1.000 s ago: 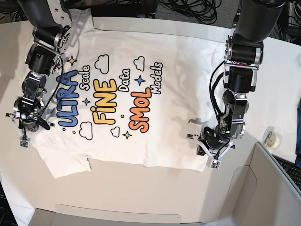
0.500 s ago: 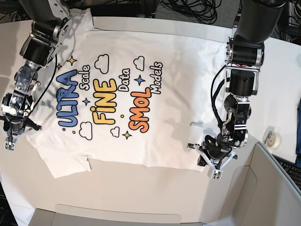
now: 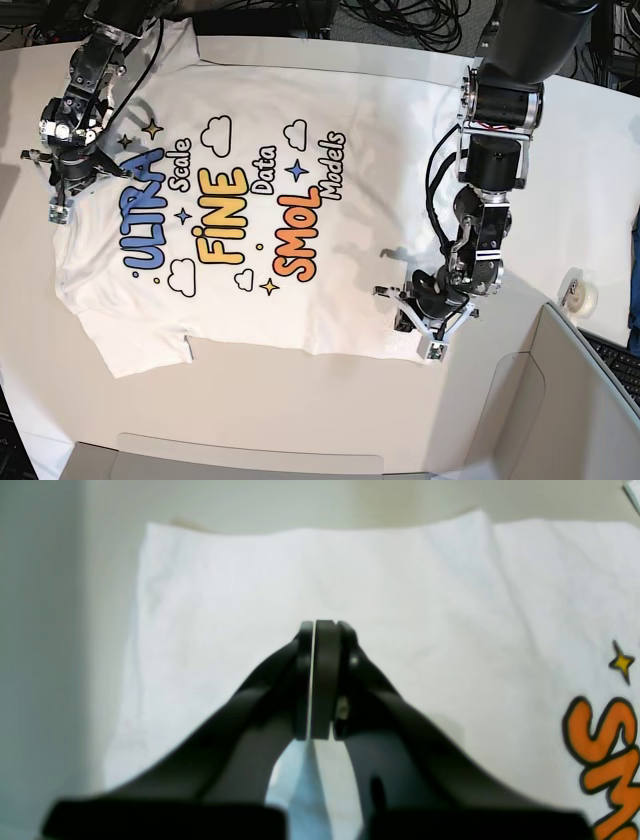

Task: Layout the t-shirt on the table in an organized manner, then fold the t-shirt properly
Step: 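Lower both grippers onto the shirt hem corners and grasp, then pull the hem corners apart with both grippers to straighten the shirt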

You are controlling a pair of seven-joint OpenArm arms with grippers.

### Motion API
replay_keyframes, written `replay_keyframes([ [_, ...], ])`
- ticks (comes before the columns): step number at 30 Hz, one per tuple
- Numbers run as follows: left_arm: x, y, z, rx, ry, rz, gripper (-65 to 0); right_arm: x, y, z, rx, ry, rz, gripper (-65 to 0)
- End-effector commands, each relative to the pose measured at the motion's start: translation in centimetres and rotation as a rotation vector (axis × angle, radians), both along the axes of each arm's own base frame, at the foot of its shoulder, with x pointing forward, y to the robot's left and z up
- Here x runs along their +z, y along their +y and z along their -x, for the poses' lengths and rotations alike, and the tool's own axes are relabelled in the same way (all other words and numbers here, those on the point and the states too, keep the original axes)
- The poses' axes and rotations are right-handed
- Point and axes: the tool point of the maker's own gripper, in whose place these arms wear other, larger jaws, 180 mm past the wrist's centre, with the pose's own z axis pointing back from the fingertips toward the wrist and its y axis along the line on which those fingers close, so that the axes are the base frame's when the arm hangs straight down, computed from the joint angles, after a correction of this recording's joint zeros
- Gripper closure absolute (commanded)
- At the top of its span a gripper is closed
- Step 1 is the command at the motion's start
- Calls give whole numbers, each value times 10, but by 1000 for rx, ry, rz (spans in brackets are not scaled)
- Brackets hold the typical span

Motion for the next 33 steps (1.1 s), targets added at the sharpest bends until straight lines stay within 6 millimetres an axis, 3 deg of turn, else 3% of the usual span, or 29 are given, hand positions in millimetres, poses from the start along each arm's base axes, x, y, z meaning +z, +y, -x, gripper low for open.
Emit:
replay_keyframes([
  [1,26,-2,-19,6,-75,20,0,13,-20,-2,-30,-32,42,0],
  [4,12,4,-22,32,-47,35,0,4,-44,8,-70,9,50,0],
  [11,-11,17,-21,75,18,39,0,-12,-62,11,-62,24,71,0],
  [14,-11,21,-23,83,27,38,0,-18,-64,10,-67,36,60,0],
  [20,4,31,-34,94,-2,27,0,-10,-70,-11,-82,6,45,0],
  [23,10,34,-38,97,-14,24,0,-18,-71,-16,-92,22,21,0],
  [28,18,37,-43,105,-42,26,0,-28,-80,-5,-98,98,72,0],
  [33,20,45,-44,121,-57,28,0,-17,-78,-1,-90,79,108,0],
])
